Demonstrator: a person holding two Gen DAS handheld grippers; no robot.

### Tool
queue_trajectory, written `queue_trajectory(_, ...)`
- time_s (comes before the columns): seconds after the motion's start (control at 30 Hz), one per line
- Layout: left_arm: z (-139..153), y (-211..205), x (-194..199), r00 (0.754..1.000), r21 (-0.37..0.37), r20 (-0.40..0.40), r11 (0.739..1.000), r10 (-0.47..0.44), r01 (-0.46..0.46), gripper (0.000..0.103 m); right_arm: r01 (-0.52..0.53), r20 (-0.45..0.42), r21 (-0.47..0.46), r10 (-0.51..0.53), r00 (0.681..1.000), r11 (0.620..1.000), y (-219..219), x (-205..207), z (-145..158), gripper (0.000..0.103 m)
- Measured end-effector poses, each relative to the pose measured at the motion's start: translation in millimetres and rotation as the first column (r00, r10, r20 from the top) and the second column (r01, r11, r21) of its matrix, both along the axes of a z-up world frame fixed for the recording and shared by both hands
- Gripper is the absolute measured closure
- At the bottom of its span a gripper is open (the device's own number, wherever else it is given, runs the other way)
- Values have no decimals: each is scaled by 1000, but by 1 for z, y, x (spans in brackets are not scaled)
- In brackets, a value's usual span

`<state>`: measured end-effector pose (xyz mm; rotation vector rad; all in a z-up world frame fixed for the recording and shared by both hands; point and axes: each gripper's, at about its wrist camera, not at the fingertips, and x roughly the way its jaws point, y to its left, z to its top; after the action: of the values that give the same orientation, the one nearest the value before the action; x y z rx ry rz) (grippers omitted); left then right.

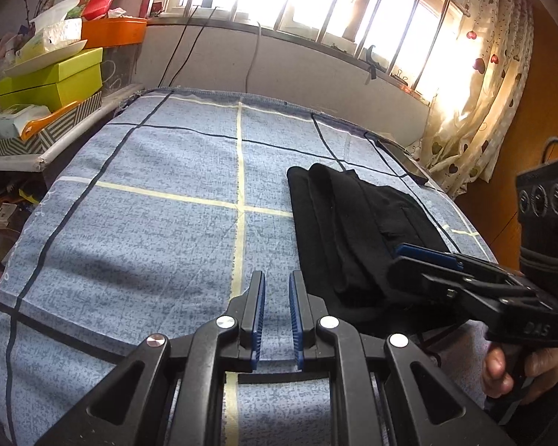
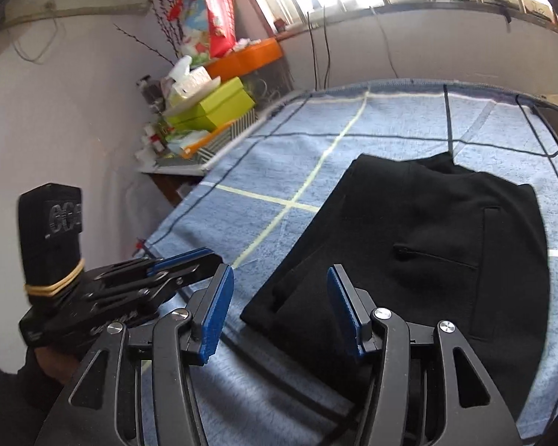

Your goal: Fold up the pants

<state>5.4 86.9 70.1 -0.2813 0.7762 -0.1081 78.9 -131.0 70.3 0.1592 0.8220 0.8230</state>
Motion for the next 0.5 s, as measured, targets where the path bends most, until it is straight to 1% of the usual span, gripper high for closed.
queue_trajectory(0.07, 5, -6, 1, 1000, 1, 13, 1000, -17, 17, 88, 39, 27, 9, -39, 999, 999, -15, -6, 6, 49)
queue_trajectory(0.13, 11, -17, 4, 999, 3, 25, 999, -48, 48, 88, 132, 52, -12, -131, 990, 991, -41, -8, 10, 52)
queue_trajectory(0.17, 14, -24, 7, 997, 3, 31, 997, -71, 71, 88, 165, 59, -24, -163, 985, 986, -49, -8, 11, 58)
queue_trajectory(0.2, 16, -31, 10, 995, 3, 36, 996, -93, 93, 86, 201, 67, -38, -198, 978, 979, -59, -8, 11, 69)
queue_trajectory(0.27, 20, -49, 17, 989, 1, 48, 990, -140, 140, 83, 285, 80, -76, -280, 957, 955, -80, -6, 7, 76)
queue_trajectory(0.33, 21, -66, 24, 980, 2, 54, 981, -192, 192, 83, 335, 65, -108, -330, 942, 936, -94, -2, -2, 80)
queue_trajectory(0.4, 18, -82, 31, 970, 8, 49, 971, -239, 239, 83, 335, 25, -161, -335, 942, 928, -95, 5, -16, 80)
queue_trajectory(0.43, 13, -88, 34, 967, 14, 35, 968, -252, 251, 83, 307, -6, -199, -315, 949, 931, -90, 8, -26, 81)
queue_trajectory(0.47, 7, -92, 37, 966, 20, 15, 966, -259, 259, 83, 309, 25, -196, -310, 950, 931, -91, 4, -26, 81)
queue_trajectory(0.5, -1, -94, 40, 965, 24, -14, 965, -260, 260, 83, 289, 24, -197, -290, 957, 937, -87, 3, -24, 81)
